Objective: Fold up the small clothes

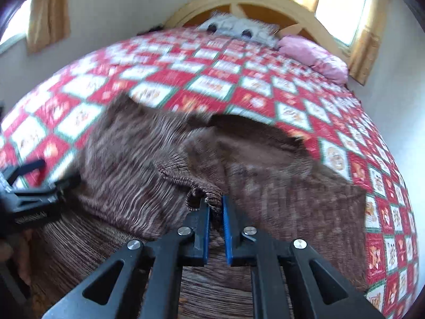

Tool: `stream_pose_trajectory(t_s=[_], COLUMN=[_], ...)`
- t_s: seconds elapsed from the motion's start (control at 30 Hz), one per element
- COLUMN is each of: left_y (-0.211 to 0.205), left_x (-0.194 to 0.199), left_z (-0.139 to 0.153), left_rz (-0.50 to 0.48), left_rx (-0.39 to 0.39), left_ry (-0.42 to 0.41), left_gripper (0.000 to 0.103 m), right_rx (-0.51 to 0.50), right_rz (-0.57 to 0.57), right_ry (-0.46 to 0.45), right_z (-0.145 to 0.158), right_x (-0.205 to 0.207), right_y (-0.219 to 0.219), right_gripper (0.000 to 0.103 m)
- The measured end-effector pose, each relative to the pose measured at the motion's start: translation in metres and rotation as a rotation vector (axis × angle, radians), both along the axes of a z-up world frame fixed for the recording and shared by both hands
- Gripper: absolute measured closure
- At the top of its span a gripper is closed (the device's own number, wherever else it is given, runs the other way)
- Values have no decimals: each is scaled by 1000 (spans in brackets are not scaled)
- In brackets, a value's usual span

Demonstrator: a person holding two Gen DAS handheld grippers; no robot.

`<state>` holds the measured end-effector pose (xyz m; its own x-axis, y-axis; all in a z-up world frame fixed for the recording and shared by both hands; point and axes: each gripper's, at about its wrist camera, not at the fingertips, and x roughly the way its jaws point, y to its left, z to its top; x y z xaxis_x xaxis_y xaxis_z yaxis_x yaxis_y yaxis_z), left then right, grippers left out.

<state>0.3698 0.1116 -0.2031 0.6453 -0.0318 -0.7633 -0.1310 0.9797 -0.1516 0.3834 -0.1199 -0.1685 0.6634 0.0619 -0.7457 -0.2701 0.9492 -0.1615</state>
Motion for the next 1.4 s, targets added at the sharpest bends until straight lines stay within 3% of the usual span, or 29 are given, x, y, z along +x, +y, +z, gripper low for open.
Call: stream_pose_trajectory(t_s=[0.1, 0.23, 0.37, 0.43, 0.5, 0.53, 0.57, 0.63, 0.73, 0.8, 0.87, 0.9, 0.93, 1.0, 1.07, 1.2, 1.4], left_y=[1, 0, -1, -1, -1, -1, -1, -1, -1, -1, 0, 0, 0, -1, 0, 0, 2], left_x=[1, 2, 2, 2, 3, 3, 3, 3, 3, 2, 3, 3, 2, 3, 3, 3, 2], left_z=[0, -1, -1, -1, -1, -1, -1, -1, -1, -1, -1, -1, -2, -2, -2, -2, -2], left_rz=[-2, -4, -6, -5, -6, -7, -6, -6, -7, -7, -9, -9, -8, -10, -10, -11, -10], left_rx=[-5, 5, 8, 9, 9, 8, 8, 7, 5, 2, -2, -4, -5, -4, -7, -19, -29], left_ry=[1, 6, 7, 7, 8, 7, 7, 8, 7, 6, 6, 5, 5, 7, 6, 1, -1], left_gripper=[1, 1, 1, 0, 0, 0, 0, 0, 0, 0, 0, 0, 0, 0, 0, 0, 0], right_rx=[81, 228, 204, 192, 195, 235, 276, 365, 417, 434, 438, 360, 332, 389, 389, 427, 347], right_rz=[-60, -178, -372, -281, -126, -10, 62, 187, 181, 69, -29, -168, -251, -320, -309, -180, -102], right_ry=[-13, 108, 102, 61, 20, 21, 33, 91, 183, 256, 171, 75, 41, 54, 64, 133, 197], right_z=[13, -7, -24, -15, -3, 3, 6, 5, -15, -36, -27, -16, -12, -7, -1, -1, -22], right_x=[-4, 10, 14, 9, 3, 0, -1, 6, 36, 64, 73, 75, 75, 75, 67, 40, 25], right_y=[-25, -76, -111, -96, -65, -44, -31, 0, 17, 7, -17, -38, -54, -83, -94, -89, -61], right_gripper=[98, 97, 97, 95, 68, 39, 29, 29, 29, 29, 30, 30, 29, 29, 29, 31, 67])
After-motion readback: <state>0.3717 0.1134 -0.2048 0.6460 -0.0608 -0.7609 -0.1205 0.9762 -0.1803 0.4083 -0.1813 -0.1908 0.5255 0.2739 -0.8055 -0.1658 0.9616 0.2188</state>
